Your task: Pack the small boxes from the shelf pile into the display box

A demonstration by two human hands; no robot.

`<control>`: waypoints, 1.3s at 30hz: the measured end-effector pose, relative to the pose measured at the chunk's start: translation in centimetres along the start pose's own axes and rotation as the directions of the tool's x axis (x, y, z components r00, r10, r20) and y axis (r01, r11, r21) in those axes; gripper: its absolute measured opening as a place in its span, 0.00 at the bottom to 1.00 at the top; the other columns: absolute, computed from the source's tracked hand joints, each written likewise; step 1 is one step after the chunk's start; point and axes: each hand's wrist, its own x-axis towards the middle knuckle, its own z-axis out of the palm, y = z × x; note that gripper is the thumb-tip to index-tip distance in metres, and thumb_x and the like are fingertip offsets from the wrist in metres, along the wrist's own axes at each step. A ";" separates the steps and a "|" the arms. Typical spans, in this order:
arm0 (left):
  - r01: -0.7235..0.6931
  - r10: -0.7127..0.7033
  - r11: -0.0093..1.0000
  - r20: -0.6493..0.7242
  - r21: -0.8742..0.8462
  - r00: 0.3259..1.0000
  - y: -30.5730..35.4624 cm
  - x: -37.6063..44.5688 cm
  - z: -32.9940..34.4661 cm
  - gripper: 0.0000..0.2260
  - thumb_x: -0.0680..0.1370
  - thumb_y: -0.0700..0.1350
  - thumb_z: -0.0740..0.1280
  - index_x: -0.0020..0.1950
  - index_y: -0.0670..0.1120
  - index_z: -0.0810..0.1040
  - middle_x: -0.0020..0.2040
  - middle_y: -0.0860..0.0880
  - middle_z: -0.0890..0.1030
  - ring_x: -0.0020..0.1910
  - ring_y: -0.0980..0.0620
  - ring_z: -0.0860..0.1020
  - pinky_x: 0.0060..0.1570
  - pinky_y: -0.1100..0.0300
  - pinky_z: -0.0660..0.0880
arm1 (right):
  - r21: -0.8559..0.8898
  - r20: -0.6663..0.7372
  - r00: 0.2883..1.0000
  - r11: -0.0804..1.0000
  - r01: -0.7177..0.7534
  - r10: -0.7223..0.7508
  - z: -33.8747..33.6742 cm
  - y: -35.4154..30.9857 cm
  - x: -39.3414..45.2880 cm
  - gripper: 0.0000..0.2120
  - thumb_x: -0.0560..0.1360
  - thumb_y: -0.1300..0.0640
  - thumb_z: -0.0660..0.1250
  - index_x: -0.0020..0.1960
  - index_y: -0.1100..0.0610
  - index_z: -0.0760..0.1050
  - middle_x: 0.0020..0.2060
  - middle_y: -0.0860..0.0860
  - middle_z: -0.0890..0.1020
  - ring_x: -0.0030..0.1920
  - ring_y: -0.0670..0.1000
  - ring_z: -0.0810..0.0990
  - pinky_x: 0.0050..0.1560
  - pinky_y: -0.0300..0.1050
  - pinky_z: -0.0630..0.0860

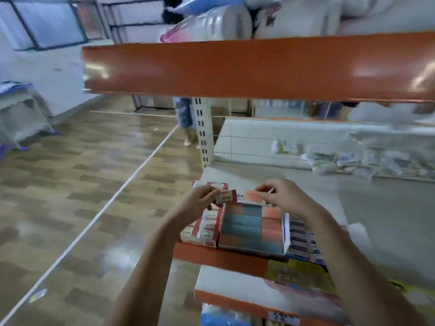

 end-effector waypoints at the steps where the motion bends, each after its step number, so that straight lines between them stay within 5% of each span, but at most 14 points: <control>1: -0.021 0.021 1.000 0.030 -0.004 0.999 -0.6 0.6 -0.5 0.10 0.81 0.43 0.59 0.43 0.47 0.78 0.34 0.55 0.78 0.30 0.66 0.74 0.30 0.74 0.68 | -0.026 -0.012 1.000 0.999 -0.029 0.029 0.2 -0.2 0.2 0.08 0.75 0.48 0.67 0.52 0.49 0.79 0.41 0.39 0.80 0.39 0.39 0.78 0.37 0.31 0.70; 5: -0.045 0.047 0.999 0.134 -0.017 0.990 -2.5 2.1 -1.6 0.10 0.80 0.49 0.60 0.42 0.55 0.78 0.38 0.56 0.82 0.33 0.63 0.76 0.33 0.69 0.70 | -0.133 -0.006 0.995 0.986 -0.101 0.101 0.8 -1.0 0.3 0.06 0.75 0.54 0.68 0.51 0.48 0.79 0.41 0.39 0.79 0.41 0.35 0.75 0.38 0.28 0.67; 13: -0.047 0.069 0.994 0.219 -0.102 0.973 -3.2 2.4 -2.3 0.10 0.80 0.49 0.59 0.44 0.51 0.78 0.36 0.55 0.80 0.32 0.63 0.74 0.32 0.69 0.70 | -0.220 -0.122 0.981 0.960 -0.176 0.152 2.9 -1.1 -0.2 0.06 0.76 0.57 0.66 0.51 0.51 0.79 0.44 0.43 0.78 0.42 0.39 0.74 0.40 0.29 0.67; 17: -0.026 0.039 0.996 0.162 -0.082 0.986 -2.8 2.3 -2.3 0.09 0.80 0.49 0.60 0.45 0.52 0.78 0.37 0.55 0.79 0.31 0.65 0.73 0.31 0.74 0.68 | -0.322 -0.153 0.981 0.932 -0.165 0.121 3.6 -1.0 0.0 0.06 0.76 0.58 0.64 0.49 0.52 0.79 0.47 0.45 0.74 0.46 0.45 0.75 0.47 0.37 0.69; 23: 0.013 -0.006 0.999 0.130 -0.050 0.991 -2.4 1.8 -2.1 0.06 0.79 0.50 0.60 0.50 0.55 0.77 0.41 0.56 0.80 0.37 0.66 0.77 0.34 0.71 0.71 | -0.405 -0.139 0.990 0.912 -0.061 0.005 4.4 -0.9 -0.3 0.08 0.76 0.52 0.65 0.54 0.51 0.77 0.50 0.45 0.75 0.48 0.43 0.73 0.47 0.36 0.69; 31: 0.074 -0.076 0.996 0.040 0.053 0.996 -3.0 1.6 -2.6 0.11 0.79 0.51 0.62 0.57 0.50 0.79 0.45 0.55 0.82 0.45 0.57 0.79 0.47 0.60 0.76 | -0.517 -0.148 0.983 0.856 0.018 -0.110 4.6 -0.5 -0.4 0.11 0.75 0.46 0.63 0.52 0.51 0.78 0.47 0.45 0.75 0.51 0.44 0.70 0.47 0.37 0.66; 39: 0.066 -0.076 0.961 0.027 0.269 0.997 -3.1 1.9 -2.8 0.11 0.77 0.50 0.65 0.58 0.50 0.79 0.44 0.57 0.80 0.42 0.61 0.77 0.38 0.67 0.72 | -0.466 -0.146 0.981 0.883 0.048 -0.131 4.8 -0.9 -0.2 0.10 0.77 0.53 0.62 0.56 0.51 0.77 0.50 0.46 0.76 0.55 0.45 0.70 0.51 0.38 0.68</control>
